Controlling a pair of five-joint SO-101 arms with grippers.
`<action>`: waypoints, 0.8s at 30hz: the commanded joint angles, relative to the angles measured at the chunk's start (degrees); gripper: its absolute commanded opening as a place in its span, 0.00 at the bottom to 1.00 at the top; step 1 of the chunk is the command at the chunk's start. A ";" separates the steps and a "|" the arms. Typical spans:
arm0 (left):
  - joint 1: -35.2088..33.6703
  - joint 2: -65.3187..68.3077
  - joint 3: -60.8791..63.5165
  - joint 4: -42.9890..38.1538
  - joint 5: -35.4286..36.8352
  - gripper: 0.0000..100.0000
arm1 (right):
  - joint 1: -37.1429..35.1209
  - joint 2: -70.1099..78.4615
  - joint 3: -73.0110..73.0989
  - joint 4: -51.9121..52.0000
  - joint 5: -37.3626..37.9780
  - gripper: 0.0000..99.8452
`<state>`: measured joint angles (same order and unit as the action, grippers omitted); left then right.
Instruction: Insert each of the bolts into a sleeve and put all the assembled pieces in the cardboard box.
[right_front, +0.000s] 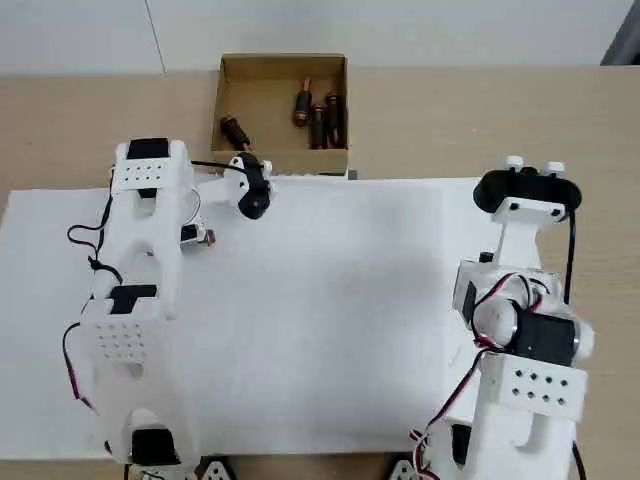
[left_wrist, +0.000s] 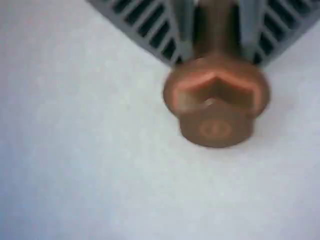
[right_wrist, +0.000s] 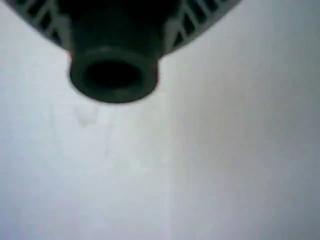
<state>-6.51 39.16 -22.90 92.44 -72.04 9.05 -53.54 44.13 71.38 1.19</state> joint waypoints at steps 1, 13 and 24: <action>2.29 0.00 -5.49 7.12 -0.35 0.00 | 0.13 -1.19 -0.70 -0.84 0.09 0.01; 7.91 -16.79 -10.24 8.00 16.53 0.00 | -4.00 -1.19 -8.00 8.57 0.09 0.01; 13.80 -39.21 -0.04 7.91 41.85 0.00 | -5.41 -1.27 -17.14 19.03 3.96 0.01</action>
<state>6.07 8.40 -24.57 99.12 -34.59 3.69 -53.63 31.47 88.18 4.09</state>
